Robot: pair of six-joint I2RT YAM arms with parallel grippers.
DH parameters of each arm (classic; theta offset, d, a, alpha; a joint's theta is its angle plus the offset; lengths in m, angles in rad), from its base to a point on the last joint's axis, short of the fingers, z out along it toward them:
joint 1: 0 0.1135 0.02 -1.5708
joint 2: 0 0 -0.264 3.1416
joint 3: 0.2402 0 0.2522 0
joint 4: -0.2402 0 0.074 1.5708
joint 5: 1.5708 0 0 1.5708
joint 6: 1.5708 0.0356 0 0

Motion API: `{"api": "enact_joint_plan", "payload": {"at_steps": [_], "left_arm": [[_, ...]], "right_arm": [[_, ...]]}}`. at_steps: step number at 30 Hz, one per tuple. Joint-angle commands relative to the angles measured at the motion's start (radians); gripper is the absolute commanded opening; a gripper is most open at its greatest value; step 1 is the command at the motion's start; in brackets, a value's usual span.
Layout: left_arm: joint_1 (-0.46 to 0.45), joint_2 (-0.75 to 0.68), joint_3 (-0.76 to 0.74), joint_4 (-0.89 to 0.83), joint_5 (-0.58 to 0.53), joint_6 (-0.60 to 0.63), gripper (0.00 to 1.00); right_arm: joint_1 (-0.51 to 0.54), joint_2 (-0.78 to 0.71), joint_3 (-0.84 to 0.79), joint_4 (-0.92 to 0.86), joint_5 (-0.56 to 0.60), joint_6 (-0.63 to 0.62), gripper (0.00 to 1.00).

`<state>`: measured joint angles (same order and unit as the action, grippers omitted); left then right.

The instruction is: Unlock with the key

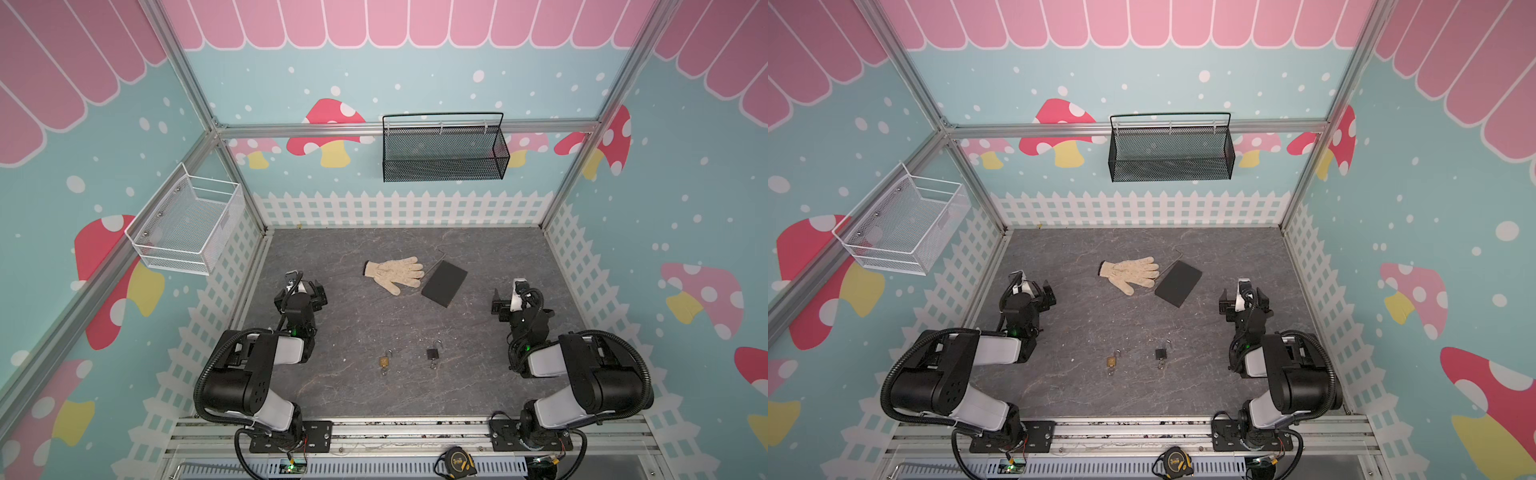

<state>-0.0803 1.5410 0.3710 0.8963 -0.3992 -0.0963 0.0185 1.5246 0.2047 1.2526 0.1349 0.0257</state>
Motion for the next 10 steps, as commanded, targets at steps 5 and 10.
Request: {"api": "enact_joint_plan", "payload": {"at_steps": [5, 10], "left_arm": [[0.007, 0.004, 0.019, 0.004, 0.018, 0.023, 1.00], [0.006, 0.002, 0.006, 0.025, 0.017, 0.026, 1.00]], "right_arm": [[-0.006, -0.004, 0.000, 0.048, -0.018, -0.028, 0.98], [-0.006, -0.005, -0.001, 0.048, -0.018, -0.029, 0.98]]}}
